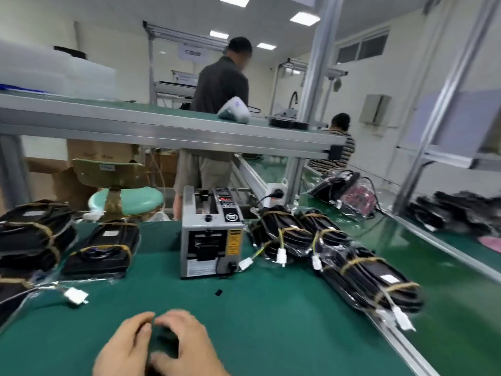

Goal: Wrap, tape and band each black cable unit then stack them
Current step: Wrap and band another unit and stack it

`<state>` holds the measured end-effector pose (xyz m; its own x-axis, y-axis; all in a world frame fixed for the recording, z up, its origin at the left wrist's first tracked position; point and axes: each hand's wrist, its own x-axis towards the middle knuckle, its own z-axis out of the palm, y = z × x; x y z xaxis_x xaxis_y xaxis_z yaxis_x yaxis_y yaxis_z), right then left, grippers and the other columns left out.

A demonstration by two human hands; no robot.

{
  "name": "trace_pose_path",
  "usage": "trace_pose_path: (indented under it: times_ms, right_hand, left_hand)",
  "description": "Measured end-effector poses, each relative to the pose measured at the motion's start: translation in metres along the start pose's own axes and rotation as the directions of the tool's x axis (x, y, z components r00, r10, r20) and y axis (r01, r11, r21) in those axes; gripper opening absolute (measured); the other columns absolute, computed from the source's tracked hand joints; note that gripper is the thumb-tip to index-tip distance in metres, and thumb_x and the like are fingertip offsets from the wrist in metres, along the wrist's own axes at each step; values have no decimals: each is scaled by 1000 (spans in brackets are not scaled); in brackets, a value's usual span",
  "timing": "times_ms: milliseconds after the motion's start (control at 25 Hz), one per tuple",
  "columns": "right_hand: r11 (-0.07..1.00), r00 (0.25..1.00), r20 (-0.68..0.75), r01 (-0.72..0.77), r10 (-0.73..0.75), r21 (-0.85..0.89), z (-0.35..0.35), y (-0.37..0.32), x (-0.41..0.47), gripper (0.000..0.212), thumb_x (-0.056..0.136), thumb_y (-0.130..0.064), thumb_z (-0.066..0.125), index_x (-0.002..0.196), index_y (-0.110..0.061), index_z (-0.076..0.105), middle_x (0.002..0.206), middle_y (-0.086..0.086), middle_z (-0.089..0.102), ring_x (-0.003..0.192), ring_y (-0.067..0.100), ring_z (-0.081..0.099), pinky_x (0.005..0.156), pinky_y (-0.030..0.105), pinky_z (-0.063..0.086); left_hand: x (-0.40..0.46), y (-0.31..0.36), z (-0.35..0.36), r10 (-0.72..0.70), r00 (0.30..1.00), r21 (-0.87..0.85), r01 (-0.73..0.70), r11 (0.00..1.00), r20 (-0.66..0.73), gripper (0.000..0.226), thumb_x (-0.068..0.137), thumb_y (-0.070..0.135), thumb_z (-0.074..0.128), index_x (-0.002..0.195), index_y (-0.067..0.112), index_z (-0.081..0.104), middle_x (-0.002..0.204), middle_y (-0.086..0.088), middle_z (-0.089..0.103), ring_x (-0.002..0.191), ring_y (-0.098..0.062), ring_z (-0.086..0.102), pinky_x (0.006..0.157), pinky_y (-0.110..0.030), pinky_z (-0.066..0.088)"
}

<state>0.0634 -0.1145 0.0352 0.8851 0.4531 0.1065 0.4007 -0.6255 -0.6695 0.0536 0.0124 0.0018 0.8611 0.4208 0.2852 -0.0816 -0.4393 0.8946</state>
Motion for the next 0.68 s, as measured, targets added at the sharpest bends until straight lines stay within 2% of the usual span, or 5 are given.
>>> trace_pose_path:
  times_ms: [120,200,400,480,680]
  right_hand:
    - [992,910,-408,25,-75,-126,-58,23,-11,49,75,-28,60,124,-21,59,129,-3,54,125,15,44,111,31,25]
    - [867,824,-559,-212,-90,-452,-122,53,-24,53,77,-37,60,127,-22,53,132,-2,49,127,18,39,110,37,22]
    - [240,689,-546,-699,476,-674,-223,118,-68,92,69,-63,66,138,-11,33,140,9,37,132,29,32,111,48,21]
    - [201,653,-543,-717,528,-667,-226,135,-78,88,73,-47,71,139,-8,29,140,10,38,130,29,37,107,45,31]
    - [189,688,-602,-707,406,-681,-224,146,-85,65,83,-16,65,137,-5,29,137,10,44,126,27,45,99,38,40]
  left_hand:
    - [7,-6,2,39,992,50,-45,998,116,24,78,-7,67,88,15,68,78,52,49,71,24,49,67,9,29]
    - [10,-11,4,12,991,53,-19,998,134,22,78,-8,67,87,12,68,77,51,50,71,16,51,67,8,30]
    - [14,-21,11,-16,990,89,4,996,137,22,75,-14,66,88,4,68,79,14,68,70,7,55,63,2,34]
    - [19,-26,13,-23,988,115,5,993,154,23,73,-18,65,90,-3,68,77,-11,68,64,10,55,60,1,36]
    - [23,-35,15,-16,992,119,1,993,126,25,71,-16,68,91,-1,67,74,-10,66,71,-15,55,59,-4,37]
